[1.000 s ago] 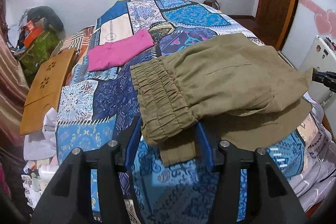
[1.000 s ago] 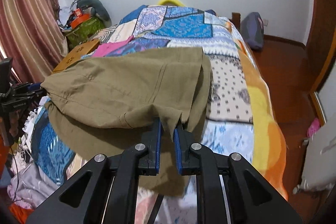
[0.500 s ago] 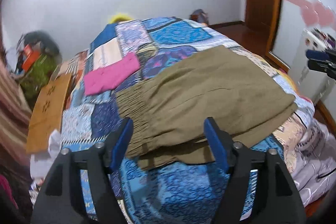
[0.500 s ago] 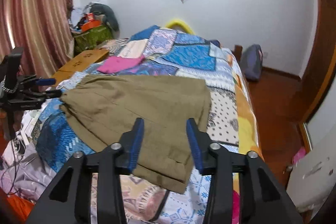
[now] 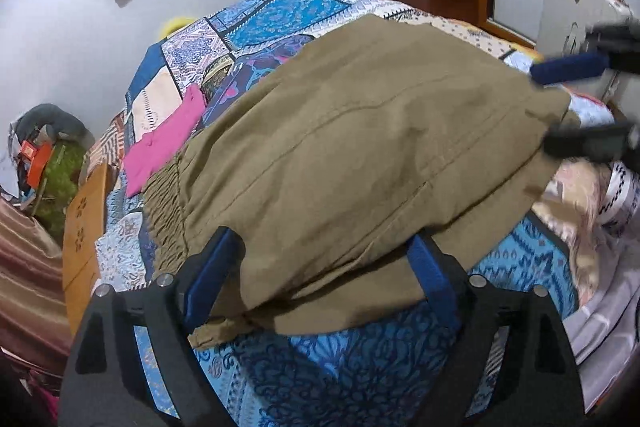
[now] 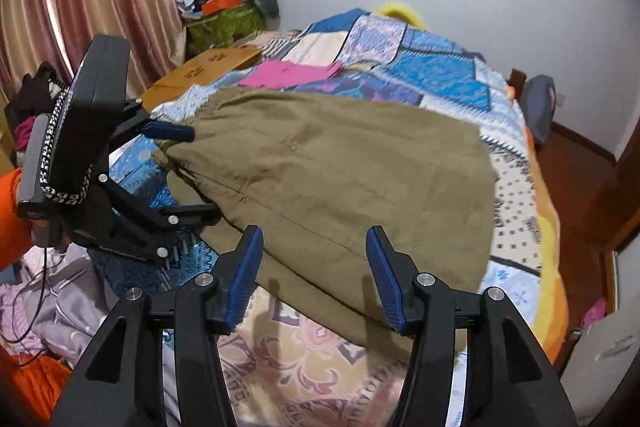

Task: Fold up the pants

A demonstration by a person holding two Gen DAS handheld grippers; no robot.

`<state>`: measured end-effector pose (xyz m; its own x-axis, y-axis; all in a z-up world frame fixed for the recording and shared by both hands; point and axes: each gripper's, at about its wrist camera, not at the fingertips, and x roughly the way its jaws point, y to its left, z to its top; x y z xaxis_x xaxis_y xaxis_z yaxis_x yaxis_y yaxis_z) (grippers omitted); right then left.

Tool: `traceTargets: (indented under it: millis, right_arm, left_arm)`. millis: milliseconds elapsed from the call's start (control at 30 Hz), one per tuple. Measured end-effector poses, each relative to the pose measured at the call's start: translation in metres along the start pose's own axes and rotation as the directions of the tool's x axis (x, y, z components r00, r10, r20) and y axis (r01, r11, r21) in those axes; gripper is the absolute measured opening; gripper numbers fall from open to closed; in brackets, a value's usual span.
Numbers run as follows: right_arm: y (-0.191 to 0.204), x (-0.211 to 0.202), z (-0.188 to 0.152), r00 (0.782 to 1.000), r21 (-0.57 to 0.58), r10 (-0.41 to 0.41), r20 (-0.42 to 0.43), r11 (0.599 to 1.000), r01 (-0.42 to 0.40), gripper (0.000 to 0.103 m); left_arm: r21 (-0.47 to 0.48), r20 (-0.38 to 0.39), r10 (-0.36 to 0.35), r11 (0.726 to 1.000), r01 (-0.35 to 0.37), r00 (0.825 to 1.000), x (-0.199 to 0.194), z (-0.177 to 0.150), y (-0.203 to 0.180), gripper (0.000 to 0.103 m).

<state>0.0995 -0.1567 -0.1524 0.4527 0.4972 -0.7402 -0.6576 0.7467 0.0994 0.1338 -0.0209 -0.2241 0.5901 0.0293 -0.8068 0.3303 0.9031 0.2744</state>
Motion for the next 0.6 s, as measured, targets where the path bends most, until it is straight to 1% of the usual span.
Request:
traceTargets:
  millis: [67,133,200,333,433,467,500,533,567,600]
  right_arm:
    - [0.002,0.009,-0.001,1.000,0.000,0.008,-0.023,1.000,-0.008,0.050]
    - [0.004,0.015,-0.001,0.999,-0.001,0.015,-0.040,1.000,-0.016,0.050]
    - [0.008,0.020,-0.002,0.998,-0.005,0.023,-0.050,1.000,-0.023,0.050]
    - [0.014,0.036,-0.004,0.997,-0.047,-0.008,-0.076,0.999,0.005,0.050]
    - [0.011,0.040,-0.002,0.998,-0.034,-0.015,-0.054,0.999,0.014,0.049]
    - [0.009,0.040,-0.001,0.999,-0.023,-0.017,-0.043,1.000,0.016,0.048]
    - [0.006,0.039,0.000,0.999,-0.015,-0.024,-0.027,1.000,0.023,0.038]
    - [0.004,0.040,0.002,0.999,-0.008,-0.027,-0.021,1.000,0.027,0.033]
    - [0.002,0.040,0.003,1.000,0.003,-0.020,-0.019,1.000,0.020,0.022]
    - [0.001,0.039,0.004,1.000,0.016,-0.003,-0.016,1.000,0.003,0.015]
  left_arm:
    - [-0.021,0.009,-0.023,1.000,0.023,1.000,0.000,0.005,0.004,0.085]
    - [-0.040,0.015,-0.046,0.998,0.046,0.999,-0.002,0.009,0.008,0.077]
    - [-0.064,0.020,-0.071,0.995,0.072,0.997,-0.004,0.014,0.014,0.074]
    - [-0.079,0.030,-0.096,0.992,0.098,0.995,-0.009,0.019,0.018,0.074]
    - [-0.088,0.030,-0.105,0.990,0.107,0.994,-0.009,0.018,0.018,0.074]
    - [-0.092,0.030,-0.112,0.989,0.114,0.993,-0.010,0.017,0.018,0.074]
    - [-0.094,0.033,-0.118,0.988,0.121,0.992,-0.011,0.017,0.018,0.074]
    - [-0.093,0.036,-0.123,0.988,0.126,0.992,-0.012,0.016,0.017,0.074]
    - [-0.091,0.042,-0.136,0.986,0.139,0.990,-0.014,0.016,0.015,0.074]
    - [-0.088,0.048,-0.147,0.985,0.151,0.988,-0.015,0.015,0.014,0.074]
